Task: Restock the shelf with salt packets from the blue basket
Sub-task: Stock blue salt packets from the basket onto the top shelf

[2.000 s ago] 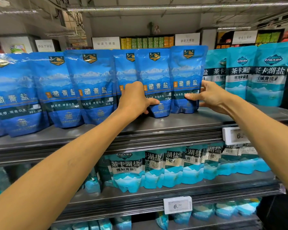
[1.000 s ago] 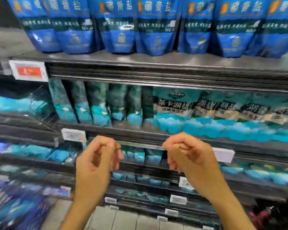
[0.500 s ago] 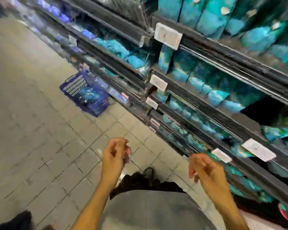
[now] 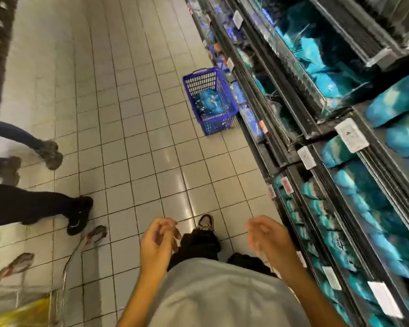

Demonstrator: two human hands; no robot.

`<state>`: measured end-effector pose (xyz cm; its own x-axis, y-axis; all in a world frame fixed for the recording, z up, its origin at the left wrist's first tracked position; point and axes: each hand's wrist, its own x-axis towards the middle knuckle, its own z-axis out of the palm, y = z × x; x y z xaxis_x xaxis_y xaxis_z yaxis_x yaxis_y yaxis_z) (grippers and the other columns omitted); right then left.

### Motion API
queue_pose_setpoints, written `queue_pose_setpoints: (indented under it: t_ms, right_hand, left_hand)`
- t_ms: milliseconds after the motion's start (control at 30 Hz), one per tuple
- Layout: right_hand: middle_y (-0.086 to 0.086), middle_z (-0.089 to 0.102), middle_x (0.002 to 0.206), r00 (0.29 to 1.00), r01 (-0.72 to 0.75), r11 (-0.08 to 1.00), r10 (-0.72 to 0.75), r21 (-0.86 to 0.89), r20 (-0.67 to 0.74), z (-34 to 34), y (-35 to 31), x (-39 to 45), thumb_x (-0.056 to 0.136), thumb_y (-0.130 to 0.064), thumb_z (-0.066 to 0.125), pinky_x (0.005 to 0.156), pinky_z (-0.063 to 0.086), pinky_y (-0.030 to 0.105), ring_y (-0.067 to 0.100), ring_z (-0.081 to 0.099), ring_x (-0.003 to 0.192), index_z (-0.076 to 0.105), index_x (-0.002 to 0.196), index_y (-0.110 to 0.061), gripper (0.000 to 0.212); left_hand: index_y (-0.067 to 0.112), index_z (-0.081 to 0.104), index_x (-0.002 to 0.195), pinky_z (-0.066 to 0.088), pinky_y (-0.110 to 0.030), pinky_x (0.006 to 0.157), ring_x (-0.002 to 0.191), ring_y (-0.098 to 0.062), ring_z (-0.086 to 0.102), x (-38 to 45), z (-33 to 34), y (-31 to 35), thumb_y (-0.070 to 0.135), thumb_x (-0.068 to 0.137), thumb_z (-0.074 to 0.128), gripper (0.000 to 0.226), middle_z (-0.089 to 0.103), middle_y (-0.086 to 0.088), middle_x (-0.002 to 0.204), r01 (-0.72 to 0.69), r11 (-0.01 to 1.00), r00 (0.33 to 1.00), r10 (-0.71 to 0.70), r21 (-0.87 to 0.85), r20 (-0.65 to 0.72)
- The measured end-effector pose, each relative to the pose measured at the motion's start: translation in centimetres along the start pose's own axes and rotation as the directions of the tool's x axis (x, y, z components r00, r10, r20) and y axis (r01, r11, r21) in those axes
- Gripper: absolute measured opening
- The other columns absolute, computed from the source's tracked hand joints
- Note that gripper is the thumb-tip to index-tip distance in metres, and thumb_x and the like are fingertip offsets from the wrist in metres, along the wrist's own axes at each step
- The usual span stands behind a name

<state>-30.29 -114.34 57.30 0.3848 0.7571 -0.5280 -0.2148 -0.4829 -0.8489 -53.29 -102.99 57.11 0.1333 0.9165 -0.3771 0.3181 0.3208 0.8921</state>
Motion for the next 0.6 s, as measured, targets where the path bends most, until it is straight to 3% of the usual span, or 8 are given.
queue_pose_setpoints:
  t_ms: [167, 300, 467, 600]
  right_hand:
    - [0.005, 0.061, 0.064, 0.995, 0.042, 0.997, -0.035, -0.063, 0.098, 4.6, -6.3, 8.5, 0.098, -0.007, 0.061, 0.047, 0.042, 0.025, 0.017, 0.056, 0.058, 0.066, 0.094, 0.001, 0.011]
    - [0.006, 0.063, 0.067, 0.991, 0.032, 0.994, -0.018, -0.108, 0.131, 9.9, -10.4, 14.9, 0.098, -0.011, 0.063, 0.049, 0.043, 0.029, 0.017, 0.058, 0.06, 0.069, 0.095, -0.002, 0.011]
    - [0.005, 0.061, 0.064, 0.999, 0.026, 0.997, -0.024, -0.079, 0.032, 16.4, -14.7, 22.6, 0.097, -0.001, 0.056, 0.046, 0.043, 0.027, 0.017, 0.057, 0.059, 0.07, 0.092, -0.002, 0.014]
    - [0.003, 0.064, 0.065, 0.998, 0.048, 0.993, -0.052, -0.105, -0.036, 18.0, -16.9, 26.2, 0.098, -0.002, 0.057, 0.046, 0.045, 0.026, 0.016, 0.058, 0.058, 0.071, 0.088, -0.011, 0.019]
  left_hand:
    - [0.012, 0.068, 0.094, 0.039, -0.018, 0.041, 0.055, -0.02, 0.051, 3.2, -4.0, -1.7, 0.011, 0.103, 0.054, 0.017, 0.067, -0.007, 0.068, 0.136, 0.987, 0.981, -0.146, -0.085, -0.13]
    - [0.01, 0.067, 0.094, 0.037, -0.019, 0.04, 0.049, -0.012, 0.052, 9.7, -7.1, -1.0, 0.01, 0.102, 0.055, 0.015, 0.068, -0.002, 0.068, 0.145, 0.978, 0.969, -0.171, -0.147, -0.181]
    - [0.012, 0.066, 0.09, 0.04, -0.019, 0.041, 0.049, -0.01, 0.053, 19.3, -10.9, 0.8, 0.013, 0.103, 0.054, 0.019, 0.068, -0.004, 0.07, 0.169, 0.967, 0.961, -0.205, -0.189, -0.186]
    - [0.009, 0.066, 0.089, 0.04, -0.019, 0.043, 0.052, -0.012, 0.054, 26.7, -11.9, 3.5, 0.008, 0.104, 0.052, 0.02, 0.069, -0.005, 0.072, 0.176, 0.975, 0.981, -0.185, -0.135, -0.059]
